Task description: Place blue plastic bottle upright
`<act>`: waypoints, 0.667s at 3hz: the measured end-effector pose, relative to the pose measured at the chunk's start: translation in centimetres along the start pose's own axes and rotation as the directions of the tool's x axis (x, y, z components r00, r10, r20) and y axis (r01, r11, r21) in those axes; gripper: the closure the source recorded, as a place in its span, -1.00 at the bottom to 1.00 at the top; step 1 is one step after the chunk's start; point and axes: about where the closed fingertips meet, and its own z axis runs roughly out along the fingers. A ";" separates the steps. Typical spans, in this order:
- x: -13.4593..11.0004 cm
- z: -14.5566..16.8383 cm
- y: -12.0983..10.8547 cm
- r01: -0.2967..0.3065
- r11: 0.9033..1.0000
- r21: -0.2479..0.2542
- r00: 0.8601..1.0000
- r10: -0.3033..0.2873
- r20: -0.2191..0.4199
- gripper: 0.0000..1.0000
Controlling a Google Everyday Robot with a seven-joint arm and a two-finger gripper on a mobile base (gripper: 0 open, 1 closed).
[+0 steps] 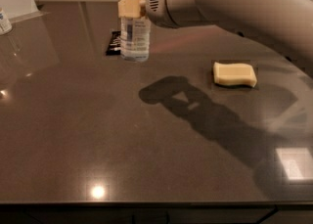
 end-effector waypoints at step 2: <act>-1.6 0.0 -1.3 0.244 0.970 0.009 0.964 -0.242 -0.114 1.00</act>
Offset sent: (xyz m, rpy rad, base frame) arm -0.0206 0.0082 -0.0284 -0.1741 -0.3546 0.1054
